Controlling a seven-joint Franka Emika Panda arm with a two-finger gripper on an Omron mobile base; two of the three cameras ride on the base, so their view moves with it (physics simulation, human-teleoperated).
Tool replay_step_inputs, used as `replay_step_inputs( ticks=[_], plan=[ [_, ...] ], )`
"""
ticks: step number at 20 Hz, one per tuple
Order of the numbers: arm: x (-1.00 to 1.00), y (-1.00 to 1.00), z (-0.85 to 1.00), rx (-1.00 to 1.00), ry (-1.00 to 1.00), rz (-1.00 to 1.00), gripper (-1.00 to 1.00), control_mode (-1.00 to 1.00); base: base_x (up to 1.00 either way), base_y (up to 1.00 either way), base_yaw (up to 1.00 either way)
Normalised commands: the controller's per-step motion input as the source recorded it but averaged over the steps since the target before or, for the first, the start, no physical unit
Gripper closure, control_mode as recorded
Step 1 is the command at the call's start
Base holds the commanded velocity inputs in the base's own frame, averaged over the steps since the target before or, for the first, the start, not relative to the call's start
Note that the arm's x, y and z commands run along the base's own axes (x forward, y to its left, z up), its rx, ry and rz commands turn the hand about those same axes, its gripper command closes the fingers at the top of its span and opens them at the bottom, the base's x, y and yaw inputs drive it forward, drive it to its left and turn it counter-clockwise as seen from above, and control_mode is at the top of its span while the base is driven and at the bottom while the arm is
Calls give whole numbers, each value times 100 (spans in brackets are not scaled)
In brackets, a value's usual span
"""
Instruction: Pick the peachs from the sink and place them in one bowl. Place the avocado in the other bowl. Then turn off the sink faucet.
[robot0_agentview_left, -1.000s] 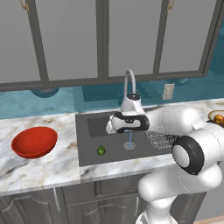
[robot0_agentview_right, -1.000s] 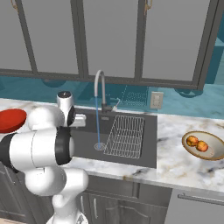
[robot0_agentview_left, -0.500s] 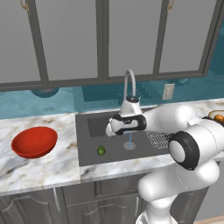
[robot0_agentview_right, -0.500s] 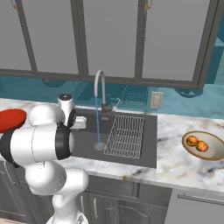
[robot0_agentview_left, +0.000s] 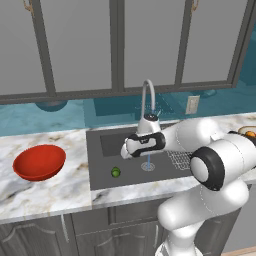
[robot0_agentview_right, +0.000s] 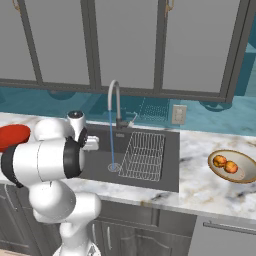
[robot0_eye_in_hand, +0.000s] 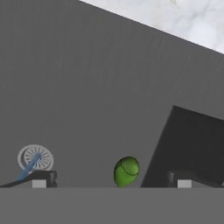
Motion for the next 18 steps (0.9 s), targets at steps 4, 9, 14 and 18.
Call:
replay_step_inputs(
  ticks=[4,9,14,18],
  plan=[
    [0,0,-16,2,0,0,-100,-100,0,0,0],
    [0,0,-15,8,0,0,-100,-100,0,0,0],
    [0,0,-11,16,0,-2,-100,-100,0,0,0],
    [0,0,-4,14,0,-5,-100,-100,0,0,0]
  ],
)
